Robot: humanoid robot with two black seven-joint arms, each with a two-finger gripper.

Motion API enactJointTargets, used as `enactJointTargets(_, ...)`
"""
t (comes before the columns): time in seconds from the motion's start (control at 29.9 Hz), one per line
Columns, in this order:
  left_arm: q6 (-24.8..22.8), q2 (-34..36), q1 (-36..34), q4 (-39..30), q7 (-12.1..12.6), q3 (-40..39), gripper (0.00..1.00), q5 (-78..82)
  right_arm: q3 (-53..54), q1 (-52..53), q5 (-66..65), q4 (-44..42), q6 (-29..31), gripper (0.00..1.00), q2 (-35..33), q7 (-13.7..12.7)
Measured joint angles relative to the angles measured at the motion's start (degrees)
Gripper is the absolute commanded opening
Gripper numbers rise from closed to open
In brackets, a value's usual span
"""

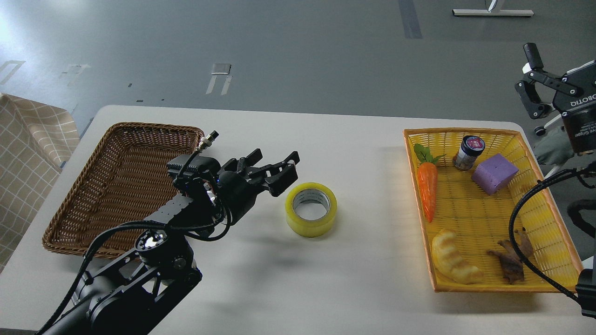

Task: Place and transfer tape with both arms
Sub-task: 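Position the left gripper around the tape roll's rim and close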

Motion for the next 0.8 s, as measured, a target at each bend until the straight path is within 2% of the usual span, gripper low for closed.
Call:
enactJointTargets(0.3, 1.3, -1.5, 1.7, 5.3, 0.0, 0.1, 0.98, 0.1, 0.5, -0.6, 0.1, 0.1, 0.0, 1.00, 0.0, 0.0)
enactJointTargets(0.8, 1.4, -3.5, 3.7, 5.9, 0.0, 0.1, 0.98, 0.1, 0.4, -1.0, 0.1, 0.6, 0.0, 1.00, 0.1, 0.0)
